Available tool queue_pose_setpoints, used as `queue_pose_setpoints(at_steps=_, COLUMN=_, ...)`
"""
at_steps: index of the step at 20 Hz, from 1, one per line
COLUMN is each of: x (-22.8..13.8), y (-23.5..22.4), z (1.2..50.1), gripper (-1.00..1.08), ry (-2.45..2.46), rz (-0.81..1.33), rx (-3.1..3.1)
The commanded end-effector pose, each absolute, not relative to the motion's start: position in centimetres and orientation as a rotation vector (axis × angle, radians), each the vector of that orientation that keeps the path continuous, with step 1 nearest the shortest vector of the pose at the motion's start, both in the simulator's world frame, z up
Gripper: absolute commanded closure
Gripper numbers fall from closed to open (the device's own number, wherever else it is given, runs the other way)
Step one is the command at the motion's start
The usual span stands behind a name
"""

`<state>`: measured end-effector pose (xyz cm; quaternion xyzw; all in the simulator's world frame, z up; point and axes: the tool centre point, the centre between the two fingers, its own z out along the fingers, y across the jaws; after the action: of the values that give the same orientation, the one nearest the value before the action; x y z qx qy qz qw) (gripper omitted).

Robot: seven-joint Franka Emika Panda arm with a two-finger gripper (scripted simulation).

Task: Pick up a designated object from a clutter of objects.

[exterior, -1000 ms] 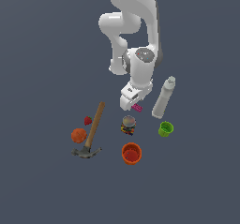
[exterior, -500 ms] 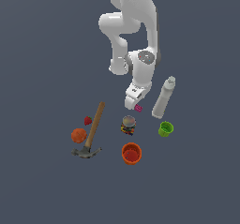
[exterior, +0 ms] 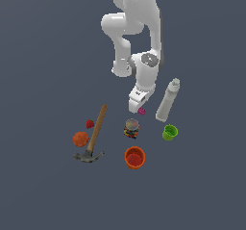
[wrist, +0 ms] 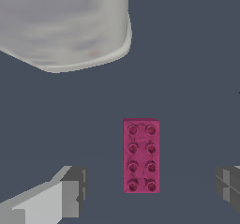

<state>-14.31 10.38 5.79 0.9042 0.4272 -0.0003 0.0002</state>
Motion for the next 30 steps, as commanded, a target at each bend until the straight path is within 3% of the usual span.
queue_pose_setpoints(at_steps=1, x=-14.4, y=10.4, z=5.2, gripper=-0.92, ry=1.342, rz=-0.002, rx=2.84)
queue_pose_setpoints(at_steps=16, x=-14.4, y=10.4, z=1.2, gripper=-0.92, ry=1.347, rz=0.0, rx=2.838)
queue_pose_setpoints(at_steps=17, x=-14.4, y=10.4, z=1.2, gripper=1.08, ry=1.347, rz=0.0, rx=2.838)
queue_pose_setpoints(at_steps=30, x=-14.4, y=10.4, z=1.4, gripper=1.08, ry=1.347, rz=0.0, rx=2.838)
